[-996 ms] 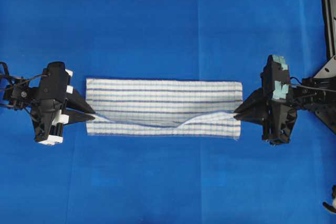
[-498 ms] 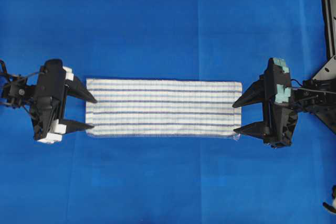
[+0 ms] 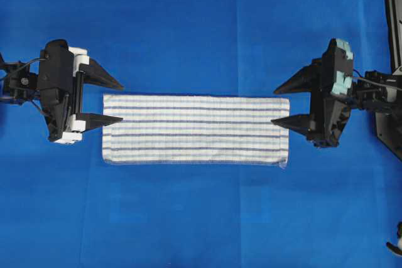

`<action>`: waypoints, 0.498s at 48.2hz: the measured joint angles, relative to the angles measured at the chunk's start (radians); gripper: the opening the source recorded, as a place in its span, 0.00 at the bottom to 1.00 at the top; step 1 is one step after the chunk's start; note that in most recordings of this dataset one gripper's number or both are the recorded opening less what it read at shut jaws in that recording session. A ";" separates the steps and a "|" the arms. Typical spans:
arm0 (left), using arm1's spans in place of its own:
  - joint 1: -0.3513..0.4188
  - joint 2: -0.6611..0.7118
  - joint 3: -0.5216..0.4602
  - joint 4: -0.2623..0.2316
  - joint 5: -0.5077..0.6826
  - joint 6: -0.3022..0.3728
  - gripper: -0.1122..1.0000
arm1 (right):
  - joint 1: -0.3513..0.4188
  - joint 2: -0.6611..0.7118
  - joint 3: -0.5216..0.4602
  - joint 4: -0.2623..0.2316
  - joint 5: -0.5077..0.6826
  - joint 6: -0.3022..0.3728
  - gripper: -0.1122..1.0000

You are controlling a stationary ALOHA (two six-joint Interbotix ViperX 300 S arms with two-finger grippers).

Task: Fold the blue towel.
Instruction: 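Move both grippers to the folded strip's top corners and grasp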

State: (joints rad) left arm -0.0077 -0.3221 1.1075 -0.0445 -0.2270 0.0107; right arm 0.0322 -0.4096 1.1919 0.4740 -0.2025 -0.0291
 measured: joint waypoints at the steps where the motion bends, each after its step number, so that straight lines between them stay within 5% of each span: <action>1: 0.003 0.000 0.000 0.000 0.000 0.005 0.76 | -0.003 0.000 0.000 0.002 0.000 -0.002 0.86; 24: 0.083 0.140 -0.005 0.002 -0.008 0.017 0.73 | -0.080 0.167 0.000 0.002 -0.080 -0.008 0.86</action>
State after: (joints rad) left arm 0.0752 -0.1825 1.1029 -0.0430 -0.2347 0.0276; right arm -0.0476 -0.2424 1.1919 0.4755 -0.2823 -0.0368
